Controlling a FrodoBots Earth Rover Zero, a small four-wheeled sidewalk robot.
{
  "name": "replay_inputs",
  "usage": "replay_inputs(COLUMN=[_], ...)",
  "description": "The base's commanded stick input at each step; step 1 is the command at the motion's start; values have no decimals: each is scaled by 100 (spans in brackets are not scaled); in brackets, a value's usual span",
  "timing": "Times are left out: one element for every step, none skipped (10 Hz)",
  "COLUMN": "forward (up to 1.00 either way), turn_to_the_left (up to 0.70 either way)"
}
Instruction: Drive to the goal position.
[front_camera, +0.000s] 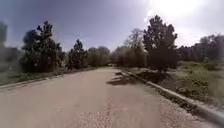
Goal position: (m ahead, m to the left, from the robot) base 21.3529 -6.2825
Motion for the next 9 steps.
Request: replay_inputs(forward=[70, 70, 70, 70, 70, 70, 70, 70, 70], turn_to_the_left=[14, 14, 14, 16, 17, 23, 27, 35, 35])
